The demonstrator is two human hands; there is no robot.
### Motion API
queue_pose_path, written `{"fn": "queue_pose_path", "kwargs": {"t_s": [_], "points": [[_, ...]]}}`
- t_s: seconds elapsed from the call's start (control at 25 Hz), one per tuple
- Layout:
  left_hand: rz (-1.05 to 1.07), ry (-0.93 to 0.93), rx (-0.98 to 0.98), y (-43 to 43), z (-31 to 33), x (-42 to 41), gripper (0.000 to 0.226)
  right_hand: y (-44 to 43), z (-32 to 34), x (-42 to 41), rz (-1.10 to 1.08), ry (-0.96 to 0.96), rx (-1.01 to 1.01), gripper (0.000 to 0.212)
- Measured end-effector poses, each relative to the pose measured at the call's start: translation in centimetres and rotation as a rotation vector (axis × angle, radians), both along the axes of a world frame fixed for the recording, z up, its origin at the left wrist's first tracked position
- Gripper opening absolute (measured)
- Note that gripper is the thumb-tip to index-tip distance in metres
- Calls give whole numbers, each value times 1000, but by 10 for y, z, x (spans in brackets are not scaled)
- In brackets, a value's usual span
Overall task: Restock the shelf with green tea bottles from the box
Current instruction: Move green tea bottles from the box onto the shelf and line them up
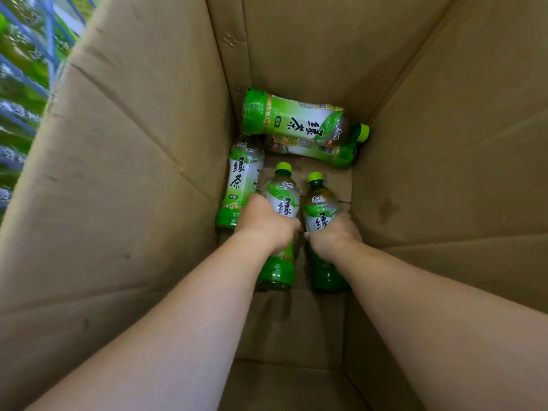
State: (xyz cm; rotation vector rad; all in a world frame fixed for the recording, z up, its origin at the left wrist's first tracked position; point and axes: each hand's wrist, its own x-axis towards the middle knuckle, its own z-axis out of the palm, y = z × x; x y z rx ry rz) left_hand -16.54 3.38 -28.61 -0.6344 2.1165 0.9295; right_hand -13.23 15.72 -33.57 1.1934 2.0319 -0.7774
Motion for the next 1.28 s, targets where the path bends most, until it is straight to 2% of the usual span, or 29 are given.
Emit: {"fn": "queue_pose_path", "kwargs": {"t_s": [0.16,0.24,0.36,0.52,0.72,0.88,1.08,1.2,1.28], "points": [[110,-23,0,-15,35,11,71,-6,3,-1,-29,18,-55,70],[138,-57,43,-21,49,18,68,-6,5,0,-76,19,-122,58],[108,-85,59,-31,64,27,68,-8,16,2,-261,53,-283,40],[16,-34,-50,-46,74,30,71,-17,40,12,-400,91,-432,48],[-47,30,-81,-59,111,36,71,-30,87,26,-357,187,-391,47],[-46,60,-4,-69,149,52,70,-34,140,44,-374,199,-490,41],[106,158,123,-70,193,80,65,-25,214,69,-351,275,-515,34],[170,204,212,-68,221,102,63,-16,256,88,-289,356,-526,12],[194,249,271,-67,243,118,60,-12,286,104,-232,404,-518,13]]}}
